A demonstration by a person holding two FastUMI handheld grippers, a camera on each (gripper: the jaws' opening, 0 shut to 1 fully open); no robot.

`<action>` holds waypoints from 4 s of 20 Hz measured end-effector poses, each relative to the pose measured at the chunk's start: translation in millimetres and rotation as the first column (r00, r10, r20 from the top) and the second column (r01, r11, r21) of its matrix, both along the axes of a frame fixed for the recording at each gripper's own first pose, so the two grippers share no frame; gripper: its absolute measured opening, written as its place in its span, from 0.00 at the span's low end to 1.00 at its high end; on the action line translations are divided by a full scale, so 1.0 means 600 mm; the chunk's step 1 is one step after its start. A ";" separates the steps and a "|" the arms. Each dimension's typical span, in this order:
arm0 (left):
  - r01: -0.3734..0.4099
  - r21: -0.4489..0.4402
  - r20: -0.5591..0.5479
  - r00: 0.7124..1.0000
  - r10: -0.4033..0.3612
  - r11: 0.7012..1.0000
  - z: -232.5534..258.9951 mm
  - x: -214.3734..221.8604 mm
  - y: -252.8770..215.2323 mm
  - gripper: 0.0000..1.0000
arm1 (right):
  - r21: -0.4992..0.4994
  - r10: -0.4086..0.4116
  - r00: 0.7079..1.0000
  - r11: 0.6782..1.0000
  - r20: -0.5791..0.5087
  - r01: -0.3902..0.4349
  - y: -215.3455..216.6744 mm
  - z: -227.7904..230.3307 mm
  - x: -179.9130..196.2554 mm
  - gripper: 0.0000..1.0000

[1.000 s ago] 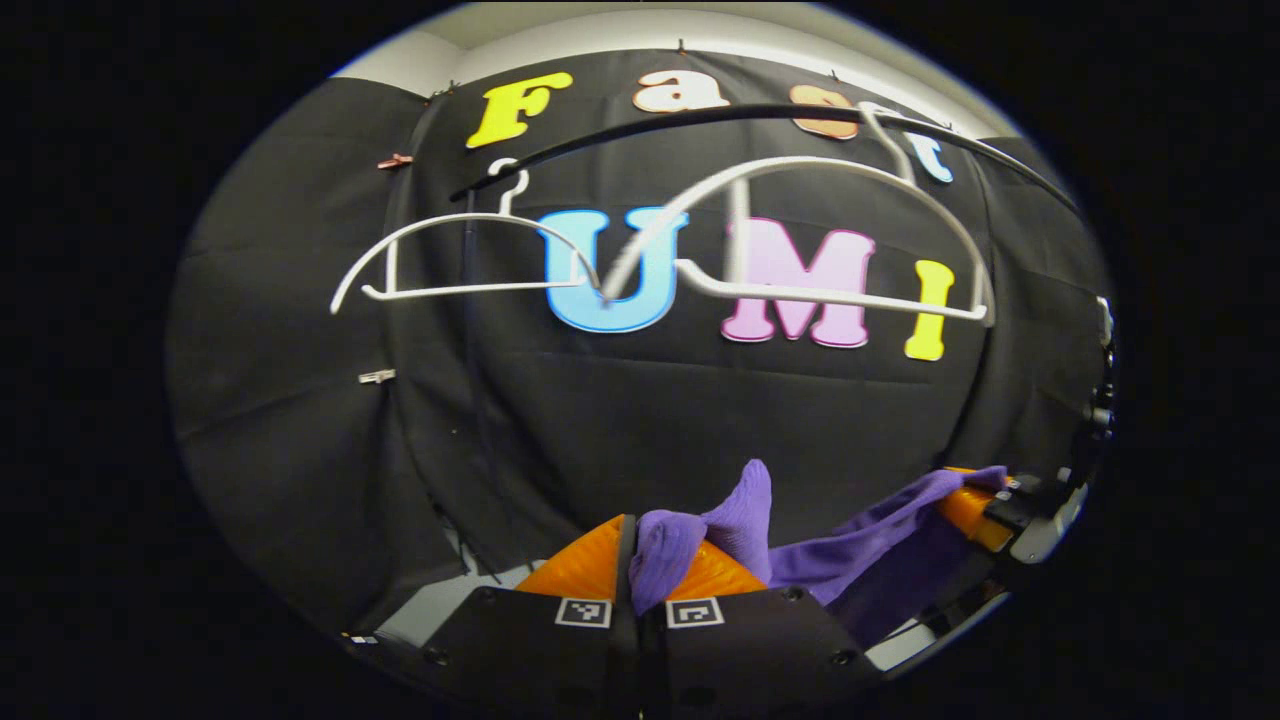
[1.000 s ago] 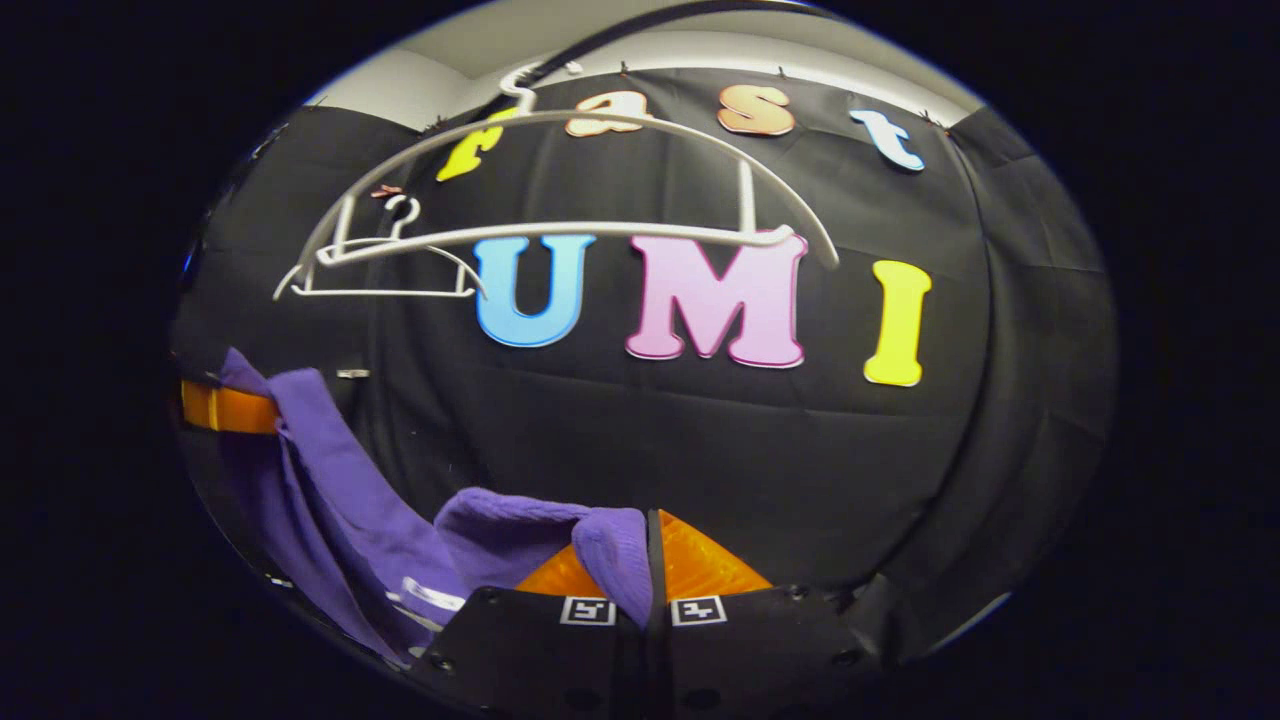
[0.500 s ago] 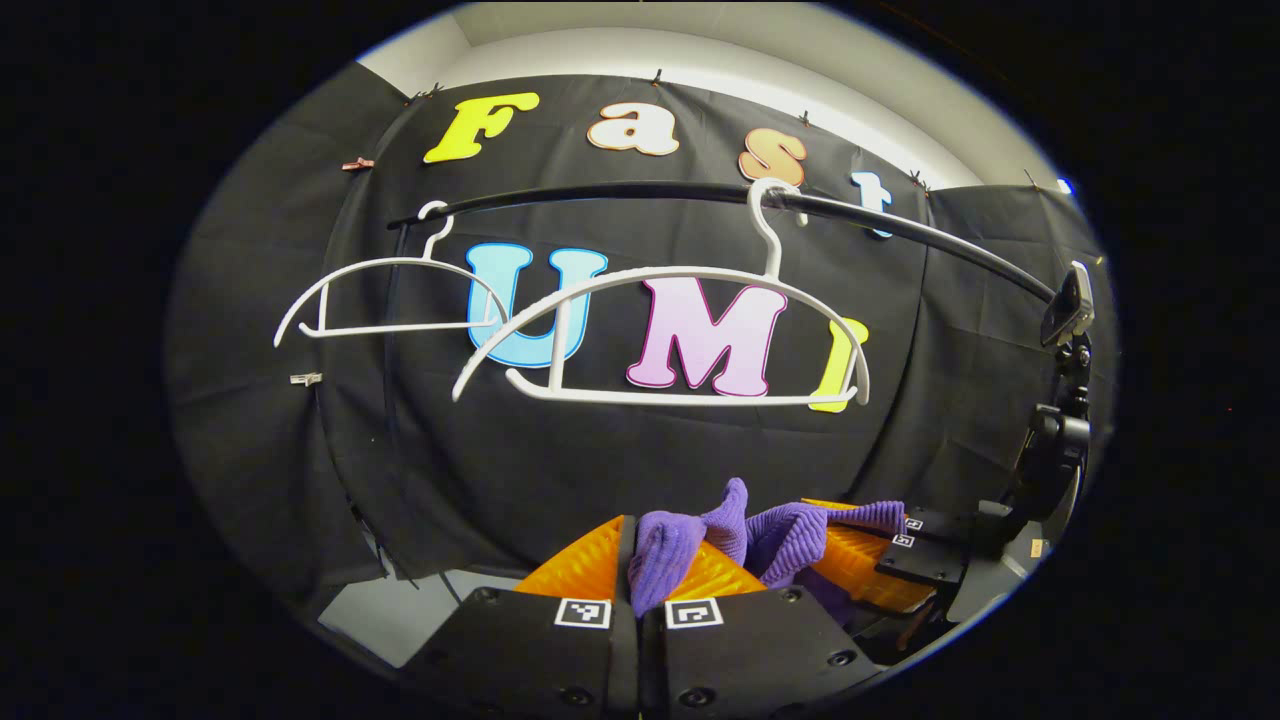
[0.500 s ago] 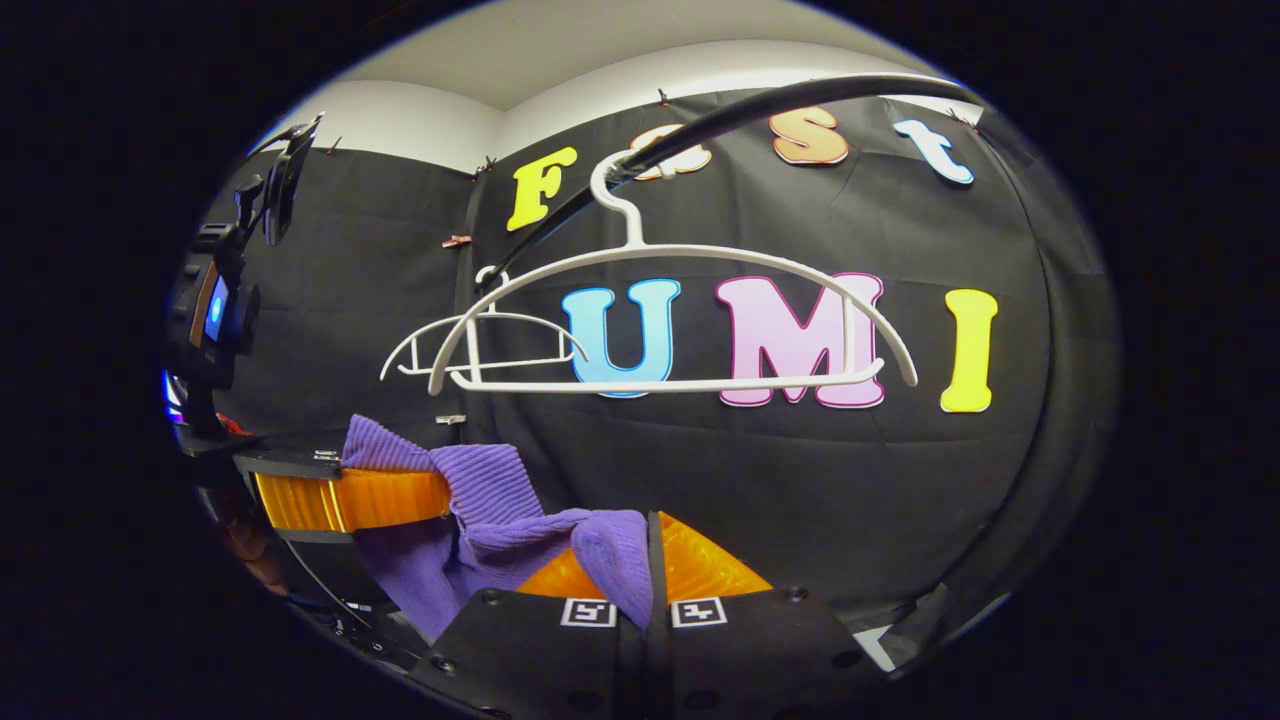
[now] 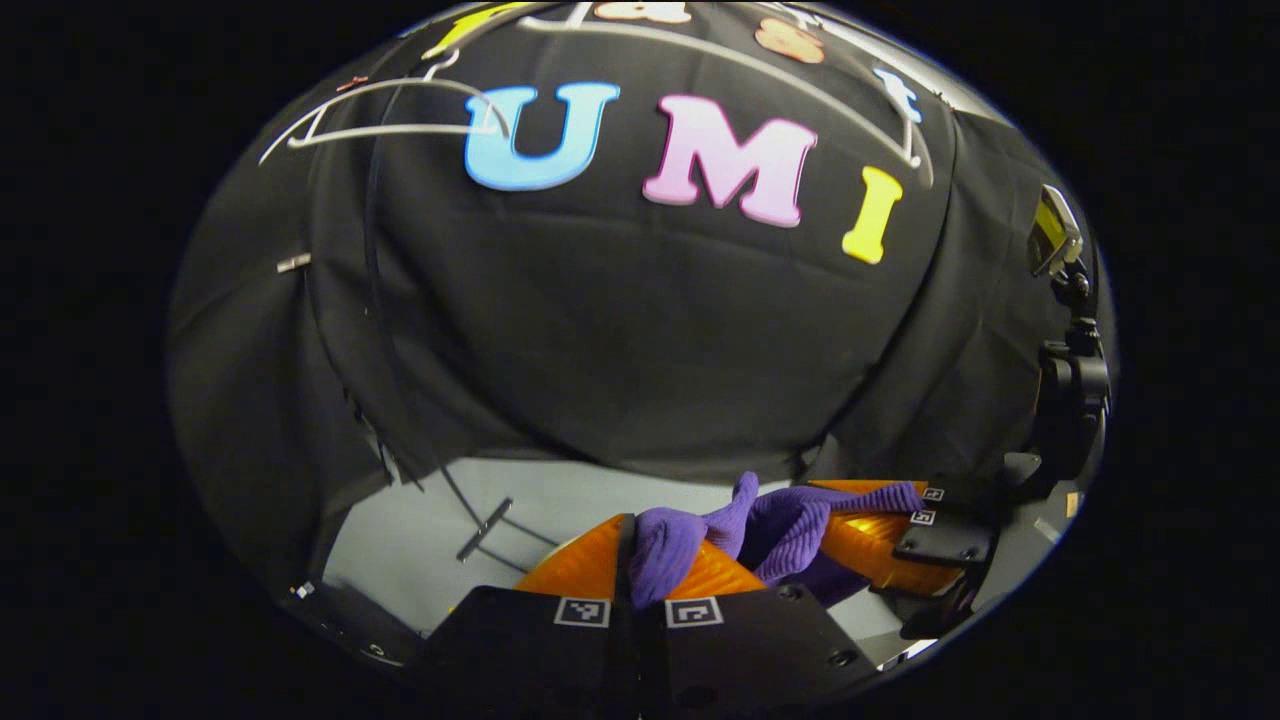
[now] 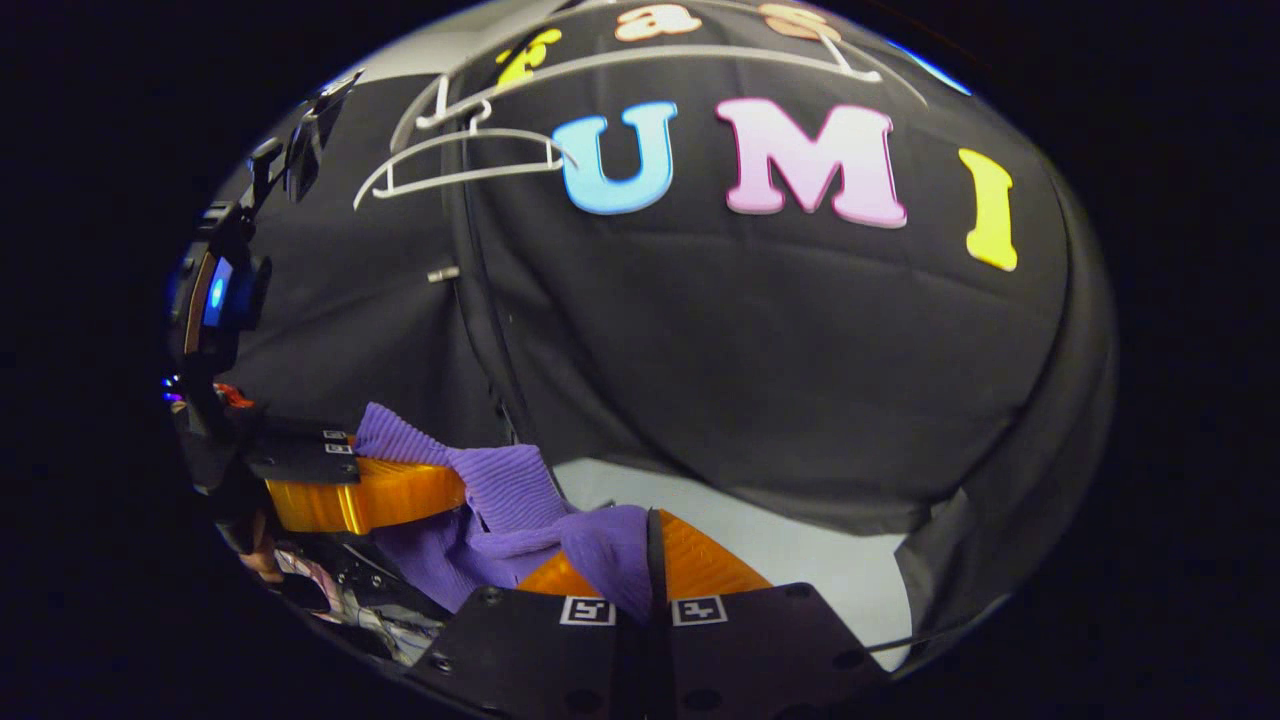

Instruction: Grasp the clothes on the hanger with both hands and then place them into the laundry hamper below.

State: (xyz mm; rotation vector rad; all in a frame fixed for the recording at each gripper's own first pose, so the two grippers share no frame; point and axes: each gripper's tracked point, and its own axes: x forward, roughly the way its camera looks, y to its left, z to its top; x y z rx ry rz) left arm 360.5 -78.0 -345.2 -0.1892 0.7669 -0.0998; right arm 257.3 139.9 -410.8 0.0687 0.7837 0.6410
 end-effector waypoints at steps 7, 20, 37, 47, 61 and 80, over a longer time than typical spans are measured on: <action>0.063 0.040 -0.237 0.970 -0.052 0.997 -0.148 -0.077 -0.024 0.06 | -0.146 -0.012 0.972 0.989 -0.234 -0.023 0.024 -0.111 -0.057 0.06; 0.025 0.055 -0.291 0.957 -0.007 0.998 -0.171 -0.070 -0.012 0.61 | -0.229 -0.101 0.952 0.973 -0.287 0.034 -0.003 -0.131 -0.063 0.77; 0.053 0.118 0.037 0.998 -0.057 0.992 0.060 -0.027 0.027 0.95 | -0.218 -0.304 0.953 0.929 0.018 0.300 -0.049 0.097 0.015 0.98; -0.011 0.095 0.432 0.901 -0.031 0.995 0.411 -0.092 0.139 0.95 | -0.018 -0.437 0.793 0.872 0.423 0.490 -0.054 0.479 0.020 0.97; 0.002 0.070 0.614 0.788 -0.045 0.998 0.592 -0.247 0.167 0.95 | 0.126 -0.486 0.648 0.845 0.586 0.519 -0.056 0.706 -0.107 0.96; -0.027 0.065 0.634 0.773 -0.020 0.998 0.559 -0.276 0.159 0.94 | 0.151 -0.469 0.649 0.862 0.599 0.484 -0.072 0.715 -0.077 0.96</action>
